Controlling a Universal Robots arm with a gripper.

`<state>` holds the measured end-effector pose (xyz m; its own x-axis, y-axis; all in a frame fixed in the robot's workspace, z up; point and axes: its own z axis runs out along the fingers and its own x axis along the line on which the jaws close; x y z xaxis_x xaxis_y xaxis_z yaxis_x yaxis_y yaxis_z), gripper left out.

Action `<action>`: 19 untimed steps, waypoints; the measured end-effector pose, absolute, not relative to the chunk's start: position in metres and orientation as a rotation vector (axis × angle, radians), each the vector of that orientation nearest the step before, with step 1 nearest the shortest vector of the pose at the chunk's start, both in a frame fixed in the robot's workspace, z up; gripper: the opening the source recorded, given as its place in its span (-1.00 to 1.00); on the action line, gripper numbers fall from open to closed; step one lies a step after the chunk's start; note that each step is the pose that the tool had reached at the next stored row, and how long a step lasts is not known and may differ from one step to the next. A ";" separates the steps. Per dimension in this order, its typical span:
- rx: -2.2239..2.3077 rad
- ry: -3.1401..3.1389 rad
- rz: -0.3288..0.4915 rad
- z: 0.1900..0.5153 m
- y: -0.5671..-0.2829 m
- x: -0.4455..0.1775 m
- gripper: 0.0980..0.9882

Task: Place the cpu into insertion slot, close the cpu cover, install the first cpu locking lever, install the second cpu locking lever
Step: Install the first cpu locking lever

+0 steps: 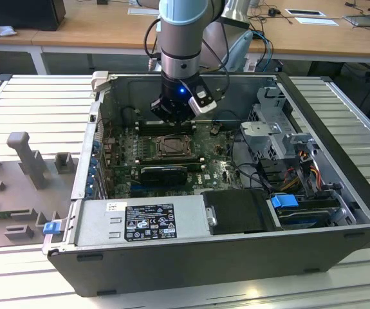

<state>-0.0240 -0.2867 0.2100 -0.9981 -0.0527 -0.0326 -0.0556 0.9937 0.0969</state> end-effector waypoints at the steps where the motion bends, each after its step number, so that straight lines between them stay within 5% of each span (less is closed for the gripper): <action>1: -0.084 3.107 0.152 0.209 -0.287 -0.024 -0.98; 19: -0.084 3.108 0.129 0.201 -0.287 -0.023 -0.98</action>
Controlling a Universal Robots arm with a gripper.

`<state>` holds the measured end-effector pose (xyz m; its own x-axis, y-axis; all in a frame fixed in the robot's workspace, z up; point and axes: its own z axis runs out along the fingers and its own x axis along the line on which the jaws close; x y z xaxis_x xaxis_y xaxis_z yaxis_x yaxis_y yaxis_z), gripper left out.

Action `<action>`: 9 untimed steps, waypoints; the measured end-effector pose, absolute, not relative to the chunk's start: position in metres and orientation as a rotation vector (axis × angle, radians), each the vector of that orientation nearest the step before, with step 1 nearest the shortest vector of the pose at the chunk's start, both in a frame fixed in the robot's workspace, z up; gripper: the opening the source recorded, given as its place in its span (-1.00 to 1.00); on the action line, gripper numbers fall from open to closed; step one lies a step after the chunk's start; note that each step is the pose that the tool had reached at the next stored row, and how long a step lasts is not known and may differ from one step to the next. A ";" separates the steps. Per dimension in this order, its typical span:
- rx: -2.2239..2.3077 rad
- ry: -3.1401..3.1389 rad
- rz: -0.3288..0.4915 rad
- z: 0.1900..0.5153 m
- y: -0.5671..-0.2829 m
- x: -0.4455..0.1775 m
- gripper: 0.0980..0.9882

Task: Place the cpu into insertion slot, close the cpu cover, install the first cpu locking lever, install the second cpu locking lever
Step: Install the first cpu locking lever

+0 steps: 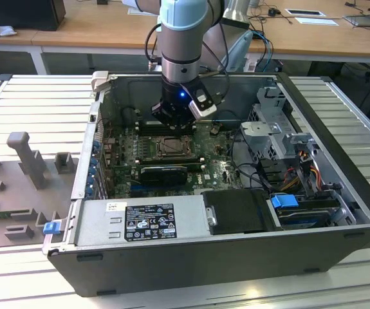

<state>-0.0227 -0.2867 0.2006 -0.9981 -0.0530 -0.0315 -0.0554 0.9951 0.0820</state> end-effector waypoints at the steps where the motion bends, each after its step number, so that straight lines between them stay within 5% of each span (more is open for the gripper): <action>1: -0.085 3.109 0.129 0.200 -0.287 -0.023 -0.98; 9: -0.085 3.108 0.138 0.200 -0.287 -0.022 -0.98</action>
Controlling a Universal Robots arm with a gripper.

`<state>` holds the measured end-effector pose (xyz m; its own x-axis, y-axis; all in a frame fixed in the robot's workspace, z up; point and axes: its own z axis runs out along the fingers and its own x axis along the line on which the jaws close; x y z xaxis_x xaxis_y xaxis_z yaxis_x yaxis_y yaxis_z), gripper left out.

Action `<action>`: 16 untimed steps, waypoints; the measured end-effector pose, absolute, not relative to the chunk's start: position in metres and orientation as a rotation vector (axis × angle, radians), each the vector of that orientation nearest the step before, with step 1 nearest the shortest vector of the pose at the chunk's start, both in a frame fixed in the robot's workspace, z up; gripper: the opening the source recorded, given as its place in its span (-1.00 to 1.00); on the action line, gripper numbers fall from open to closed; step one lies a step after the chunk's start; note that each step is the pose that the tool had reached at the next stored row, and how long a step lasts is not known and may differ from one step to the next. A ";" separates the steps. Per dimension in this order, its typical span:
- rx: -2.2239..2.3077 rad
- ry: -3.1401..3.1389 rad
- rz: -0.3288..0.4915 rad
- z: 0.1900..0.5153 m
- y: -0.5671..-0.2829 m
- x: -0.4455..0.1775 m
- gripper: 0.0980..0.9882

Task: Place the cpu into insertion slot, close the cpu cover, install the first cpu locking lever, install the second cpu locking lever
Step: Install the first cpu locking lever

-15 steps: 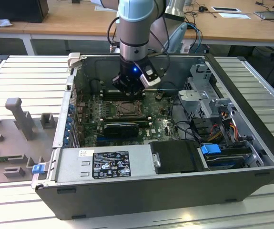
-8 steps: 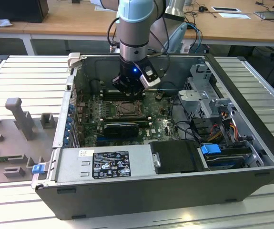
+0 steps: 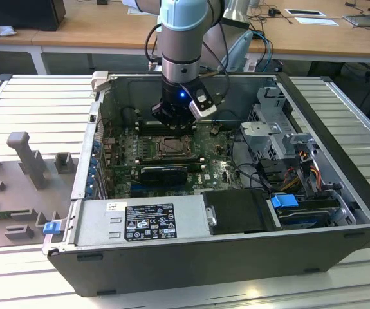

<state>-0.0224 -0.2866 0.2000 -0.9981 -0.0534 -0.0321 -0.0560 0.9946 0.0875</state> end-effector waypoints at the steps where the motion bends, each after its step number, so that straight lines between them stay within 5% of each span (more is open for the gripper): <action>1: -0.085 3.108 0.139 0.200 -0.287 -0.022 -0.98; 16: -0.086 3.107 0.141 0.219 -0.287 -0.022 -0.98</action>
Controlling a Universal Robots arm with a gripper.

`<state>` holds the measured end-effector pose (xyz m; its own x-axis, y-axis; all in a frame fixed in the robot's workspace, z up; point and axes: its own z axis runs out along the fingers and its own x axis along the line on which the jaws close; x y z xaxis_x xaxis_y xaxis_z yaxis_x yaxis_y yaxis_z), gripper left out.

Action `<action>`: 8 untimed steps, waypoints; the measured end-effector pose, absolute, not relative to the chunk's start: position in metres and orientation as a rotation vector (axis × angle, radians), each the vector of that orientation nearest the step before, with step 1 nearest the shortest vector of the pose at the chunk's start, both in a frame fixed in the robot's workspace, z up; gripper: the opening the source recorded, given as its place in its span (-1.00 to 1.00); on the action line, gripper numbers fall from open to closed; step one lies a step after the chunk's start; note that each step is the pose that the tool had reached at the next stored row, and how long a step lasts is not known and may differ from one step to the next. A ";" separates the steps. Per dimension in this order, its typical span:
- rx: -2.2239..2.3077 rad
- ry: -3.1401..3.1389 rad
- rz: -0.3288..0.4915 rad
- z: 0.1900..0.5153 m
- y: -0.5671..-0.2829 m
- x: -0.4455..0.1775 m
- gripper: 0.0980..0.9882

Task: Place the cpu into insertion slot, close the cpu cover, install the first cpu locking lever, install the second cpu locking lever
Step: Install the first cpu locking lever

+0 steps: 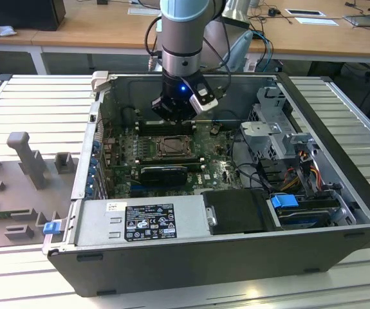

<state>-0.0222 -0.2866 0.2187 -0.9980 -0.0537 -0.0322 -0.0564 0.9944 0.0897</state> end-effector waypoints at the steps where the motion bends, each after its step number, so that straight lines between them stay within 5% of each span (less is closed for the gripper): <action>1: -0.086 3.107 0.141 0.220 -0.287 -0.022 -0.98; 8: -0.086 3.107 0.141 0.226 -0.287 -0.022 -0.98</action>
